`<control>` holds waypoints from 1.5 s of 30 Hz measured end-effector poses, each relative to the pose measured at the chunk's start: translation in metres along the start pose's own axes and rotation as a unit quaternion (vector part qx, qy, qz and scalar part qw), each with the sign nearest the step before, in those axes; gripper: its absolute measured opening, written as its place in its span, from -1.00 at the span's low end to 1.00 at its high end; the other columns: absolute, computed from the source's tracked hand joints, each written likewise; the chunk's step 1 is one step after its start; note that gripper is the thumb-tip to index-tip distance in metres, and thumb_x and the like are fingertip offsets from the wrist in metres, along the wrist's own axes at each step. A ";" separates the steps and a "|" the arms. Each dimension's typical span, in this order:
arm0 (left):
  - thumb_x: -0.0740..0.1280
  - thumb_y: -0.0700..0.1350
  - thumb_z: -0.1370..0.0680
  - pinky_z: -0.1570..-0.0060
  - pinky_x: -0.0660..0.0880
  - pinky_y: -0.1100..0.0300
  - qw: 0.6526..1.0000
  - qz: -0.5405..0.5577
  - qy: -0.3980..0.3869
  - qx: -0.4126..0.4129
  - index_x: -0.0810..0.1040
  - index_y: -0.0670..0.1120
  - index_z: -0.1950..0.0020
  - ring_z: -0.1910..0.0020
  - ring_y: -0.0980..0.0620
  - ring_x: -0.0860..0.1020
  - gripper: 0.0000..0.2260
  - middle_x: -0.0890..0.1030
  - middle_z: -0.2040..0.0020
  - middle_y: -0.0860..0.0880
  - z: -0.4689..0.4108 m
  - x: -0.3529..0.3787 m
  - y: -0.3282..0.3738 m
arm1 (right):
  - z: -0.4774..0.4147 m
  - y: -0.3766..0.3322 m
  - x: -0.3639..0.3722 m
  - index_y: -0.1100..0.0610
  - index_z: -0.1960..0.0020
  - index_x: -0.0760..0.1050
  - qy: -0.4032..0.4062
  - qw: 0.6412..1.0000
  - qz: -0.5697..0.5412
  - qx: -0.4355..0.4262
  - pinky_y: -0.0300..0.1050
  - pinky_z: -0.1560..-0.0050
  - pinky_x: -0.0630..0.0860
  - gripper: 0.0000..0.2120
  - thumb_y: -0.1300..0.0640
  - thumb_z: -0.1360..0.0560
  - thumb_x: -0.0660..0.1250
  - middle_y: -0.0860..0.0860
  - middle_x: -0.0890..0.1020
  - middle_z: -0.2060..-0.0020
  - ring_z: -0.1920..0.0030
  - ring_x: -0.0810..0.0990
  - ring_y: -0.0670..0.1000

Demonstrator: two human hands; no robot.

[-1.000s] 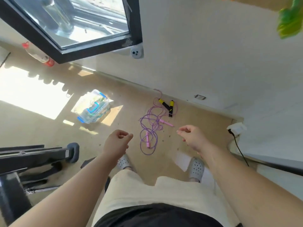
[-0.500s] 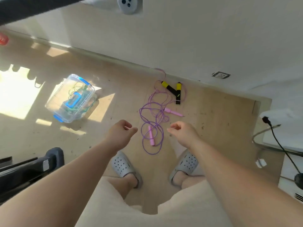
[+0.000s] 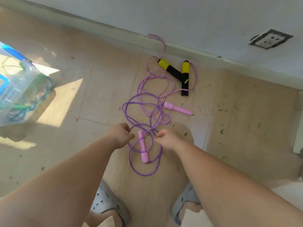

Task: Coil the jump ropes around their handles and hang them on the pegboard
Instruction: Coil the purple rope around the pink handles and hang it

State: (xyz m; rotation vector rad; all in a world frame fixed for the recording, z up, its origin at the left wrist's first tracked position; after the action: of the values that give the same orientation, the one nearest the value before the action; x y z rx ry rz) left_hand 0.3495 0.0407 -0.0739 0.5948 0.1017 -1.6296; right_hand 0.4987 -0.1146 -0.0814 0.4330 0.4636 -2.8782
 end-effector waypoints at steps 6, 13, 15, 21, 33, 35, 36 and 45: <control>0.27 0.02 -0.63 -0.18 0.44 0.14 0.983 -0.131 -0.099 0.077 0.55 0.08 -0.34 -0.23 -0.10 0.50 -0.71 0.51 -0.19 -0.07 -0.037 0.063 0.009 | -0.039 0.028 0.056 -0.18 -0.46 0.41 -0.039 0.994 0.084 0.053 0.00 -0.49 0.29 -0.44 -0.18 -0.48 0.39 0.05 0.18 -0.47 -0.46 0.32 0.15; 0.28 -0.09 -0.61 -0.18 0.51 0.05 0.995 -0.048 -0.081 0.030 0.61 -0.06 -0.28 -0.16 -0.13 0.57 -0.73 0.59 -0.18 -0.14 -0.030 0.084 0.005 | -0.041 0.015 0.085 0.07 -0.27 0.53 -0.054 0.999 -0.003 0.000 -0.01 -0.44 0.36 -0.64 0.01 -0.50 0.36 0.10 0.26 -0.45 -0.36 0.42 0.10; 0.40 -0.12 -0.52 0.09 0.58 0.09 0.991 0.129 -0.029 -0.035 0.66 -0.17 -0.03 0.14 -0.10 0.62 -0.83 0.67 0.14 -0.11 -0.032 0.079 -0.005 | -0.043 0.011 0.081 0.13 -0.07 0.62 -0.044 0.987 -0.157 -0.009 -0.17 -0.18 0.55 -0.85 0.21 -0.51 0.37 0.11 0.56 -0.15 -0.02 0.57 0.01; 0.50 -0.23 -0.51 0.46 0.42 0.28 0.934 0.353 -0.002 -0.060 0.52 -0.12 0.11 0.43 0.04 0.49 -0.84 0.58 0.32 -0.07 -0.033 0.063 -0.010 | -0.047 -0.004 0.073 0.04 -0.30 0.34 -0.049 0.911 -0.405 0.059 -0.13 0.09 0.55 -0.55 0.24 -0.49 0.41 0.13 0.65 -0.11 0.07 0.63 0.04; 0.36 -0.27 -0.60 0.05 0.61 -0.01 0.914 0.404 -0.009 0.046 0.63 -0.29 -0.10 0.15 -0.07 0.65 -0.87 0.68 0.11 -0.18 0.181 -0.057 0.082 | 0.188 -0.099 -0.040 0.04 -0.08 0.57 -0.087 0.899 -0.423 -0.071 0.01 -0.05 0.54 -0.78 0.22 -0.63 0.16 0.07 0.63 0.14 0.16 0.64 0.00; 0.35 -0.28 -0.61 0.14 0.63 0.07 0.902 0.426 -0.019 0.063 0.62 -0.28 -0.13 0.15 -0.07 0.68 -0.86 0.69 0.09 -0.18 0.249 -0.090 0.111 | 0.259 -0.116 -0.070 0.02 -0.06 0.58 -0.096 0.888 -0.439 -0.097 0.15 -0.21 0.55 -0.81 0.22 -0.58 0.23 0.16 0.62 0.05 0.02 0.65 0.13; 0.37 -0.27 -0.60 0.13 0.62 0.09 0.898 0.434 -0.023 0.069 0.63 -0.28 -0.13 0.13 -0.07 0.69 -0.86 0.70 0.07 -0.19 0.278 -0.103 0.122 | 0.287 -0.122 -0.082 0.01 -0.10 0.59 -0.097 0.888 -0.436 -0.114 0.19 -0.25 0.55 -0.77 0.21 -0.52 0.25 0.21 0.63 0.02 -0.05 0.66 0.19; 0.37 -0.24 -0.59 0.03 0.56 -0.02 0.884 0.435 -0.064 0.156 0.56 -0.26 -0.03 0.06 -0.15 0.64 -0.91 0.68 -0.02 -0.31 0.568 -0.216 0.267 | 0.588 -0.139 -0.224 0.00 -0.30 0.48 0.003 0.880 -0.411 -0.238 0.22 -0.23 0.58 -0.67 0.22 -0.57 0.40 0.10 0.68 -0.12 -0.15 0.68 0.13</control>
State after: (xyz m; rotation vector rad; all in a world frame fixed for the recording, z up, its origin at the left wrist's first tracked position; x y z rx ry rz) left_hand 0.4296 -0.0357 0.5808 0.6451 -0.4799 -0.7934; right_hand 0.5274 -0.1486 0.5621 0.1718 1.6582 -3.3128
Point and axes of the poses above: each hand's wrist, its own z-axis away from the middle knuckle, its own x-axis out of the palm, y = z × x, the point moved 5 cm from there along -z, towards the middle knuckle
